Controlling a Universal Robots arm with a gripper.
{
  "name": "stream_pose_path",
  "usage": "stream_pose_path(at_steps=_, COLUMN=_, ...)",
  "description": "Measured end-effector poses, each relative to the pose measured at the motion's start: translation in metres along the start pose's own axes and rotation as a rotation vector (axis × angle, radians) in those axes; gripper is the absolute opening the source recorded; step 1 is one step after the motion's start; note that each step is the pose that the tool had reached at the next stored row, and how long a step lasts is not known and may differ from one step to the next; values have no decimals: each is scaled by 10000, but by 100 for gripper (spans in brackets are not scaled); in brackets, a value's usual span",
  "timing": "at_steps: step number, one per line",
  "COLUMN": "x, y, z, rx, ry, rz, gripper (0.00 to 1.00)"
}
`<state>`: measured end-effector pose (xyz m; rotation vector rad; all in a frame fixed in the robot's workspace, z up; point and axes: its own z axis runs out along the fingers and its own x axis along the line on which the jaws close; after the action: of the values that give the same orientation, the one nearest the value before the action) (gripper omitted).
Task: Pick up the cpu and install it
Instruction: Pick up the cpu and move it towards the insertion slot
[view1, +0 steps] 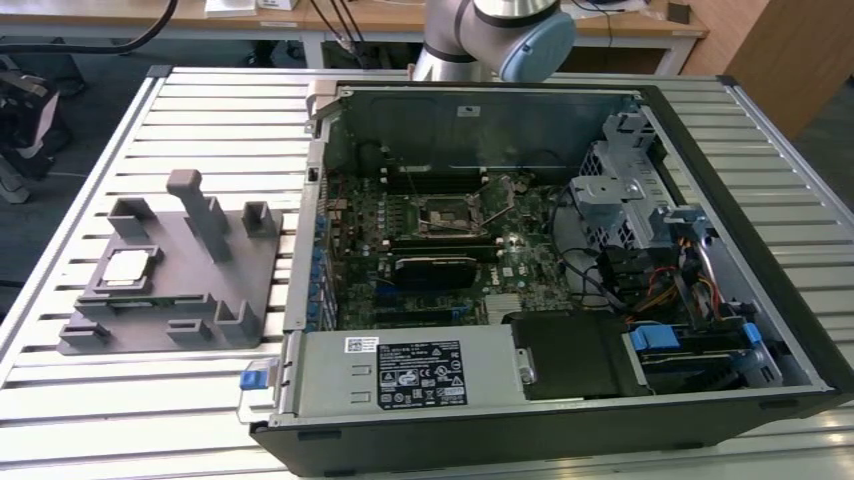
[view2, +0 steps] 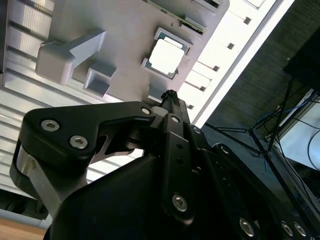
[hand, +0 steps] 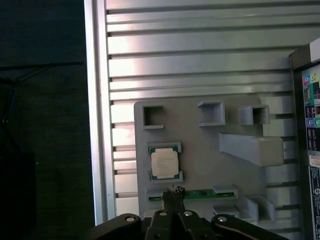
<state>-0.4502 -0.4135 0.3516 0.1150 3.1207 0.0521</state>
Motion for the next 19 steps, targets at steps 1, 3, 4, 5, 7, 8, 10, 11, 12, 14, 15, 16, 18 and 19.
stream_pose_path(at_steps=1, x=0, y=-1, z=6, rx=-5, ry=-58, rz=-3, gripper=11)
stream_pose_path(at_steps=3, x=-1, y=-4, z=21, rx=-14, ry=-146, rz=-16, gripper=11)
stream_pose_path(at_steps=4, x=-1, y=-5, z=32, rx=-15, ry=-148, rz=-24, gripper=11)
stream_pose_path(at_steps=5, x=-3, y=-5, z=42, rx=-13, ry=-146, rz=-35, gripper=11)
stream_pose_path(at_steps=7, x=-10, y=-4, z=61, rx=-14, ry=-144, rz=-91, gripper=11)
stream_pose_path(at_steps=8, x=-10, y=-4, z=71, rx=-15, ry=-143, rz=-118, gripper=11)
stream_pose_path(at_steps=10, x=-11, y=-6, z=93, rx=-16, ry=-141, rz=-159, gripper=17)
stream_pose_path(at_steps=11, x=-10, y=-6, z=105, rx=-14, ry=-138, rz=-178, gripper=23)
stream_pose_path(at_steps=12, x=-10, y=-7, z=122, rx=-14, ry=-136, rz=-202, gripper=29)
stream_pose_path(at_steps=14, x=-10, y=-8, z=159, rx=-9, ry=-130, rz=-246, gripper=35)
stream_pose_path(at_steps=15, x=-9, y=-9, z=177, rx=-5, ry=-125, rz=-264, gripper=41)
stream_pose_path(at_steps=16, x=-9, y=-10, z=195, rx=0, ry=-118, rz=-275, gripper=47)
stream_pose_path(at_steps=18, x=-9, y=-11, z=231, rx=11, ry=-107, rz=-277, gripper=53)
stream_pose_path(at_steps=19, x=-9, y=-12, z=249, rx=19, ry=-105, rz=-278, gripper=58)
